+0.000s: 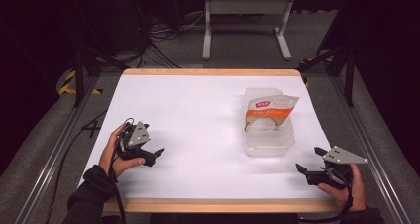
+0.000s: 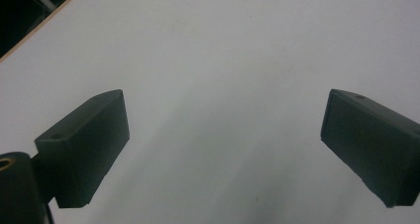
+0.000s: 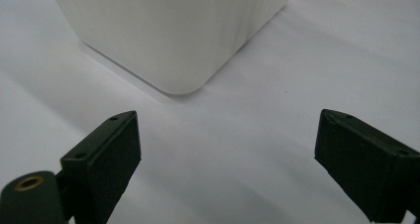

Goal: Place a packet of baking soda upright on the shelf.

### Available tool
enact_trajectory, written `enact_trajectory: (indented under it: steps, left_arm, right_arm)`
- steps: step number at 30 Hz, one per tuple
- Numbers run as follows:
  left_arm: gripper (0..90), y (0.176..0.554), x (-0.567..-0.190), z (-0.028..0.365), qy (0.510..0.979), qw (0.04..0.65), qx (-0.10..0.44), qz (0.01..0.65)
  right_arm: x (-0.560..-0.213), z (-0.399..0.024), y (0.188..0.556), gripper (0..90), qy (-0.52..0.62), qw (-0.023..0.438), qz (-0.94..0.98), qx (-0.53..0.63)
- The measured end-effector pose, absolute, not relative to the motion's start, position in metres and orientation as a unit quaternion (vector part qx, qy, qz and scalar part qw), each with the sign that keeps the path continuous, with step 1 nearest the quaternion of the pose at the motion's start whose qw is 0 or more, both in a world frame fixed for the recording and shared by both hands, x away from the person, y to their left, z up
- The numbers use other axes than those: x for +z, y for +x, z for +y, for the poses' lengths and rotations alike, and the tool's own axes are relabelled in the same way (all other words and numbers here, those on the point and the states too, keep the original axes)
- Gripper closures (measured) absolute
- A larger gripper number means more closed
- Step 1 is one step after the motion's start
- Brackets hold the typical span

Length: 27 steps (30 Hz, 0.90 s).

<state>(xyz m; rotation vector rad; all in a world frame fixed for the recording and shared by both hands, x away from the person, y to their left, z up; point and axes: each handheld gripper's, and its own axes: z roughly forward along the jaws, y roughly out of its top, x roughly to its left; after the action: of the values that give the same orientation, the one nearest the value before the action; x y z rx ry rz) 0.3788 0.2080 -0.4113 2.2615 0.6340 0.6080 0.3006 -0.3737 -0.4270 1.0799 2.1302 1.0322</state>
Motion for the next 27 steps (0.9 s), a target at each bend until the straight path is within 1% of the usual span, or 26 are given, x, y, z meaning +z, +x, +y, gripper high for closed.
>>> enact_trajectory:
  steps: [7,9,15,16,26,27]
  left_arm:
    - [5.3,0.368,-0.424,0.229,0.864,0.355,0.234,0.269]
    - [5.3,0.363,-0.429,0.235,0.857,0.367,0.227,0.281]
    - [5.2,0.353,-0.44,0.248,0.854,0.368,0.221,0.296]
    - [5.2,0.35,-0.444,0.255,0.85,0.368,0.22,0.306]
    - [5.3,0.333,-0.45,0.282,0.821,0.414,0.203,0.337]
    - [5.3,0.329,-0.451,0.288,0.813,0.426,0.2,0.344]
  right_arm:
    - [-0.427,-0.369,0.309,11.3,0.389,0.267,0.796,0.379]
    - [-0.428,-0.368,0.312,11.2,0.388,0.266,0.797,0.379]
    - [-0.429,-0.366,0.318,11.2,0.381,0.27,0.801,0.375]
    - [-0.429,-0.366,0.319,11.2,0.379,0.271,0.802,0.375]
    - [-0.43,-0.362,0.325,11.2,0.373,0.265,0.804,0.38]
    - [-0.43,-0.362,0.325,11.1,0.373,0.264,0.804,0.381]
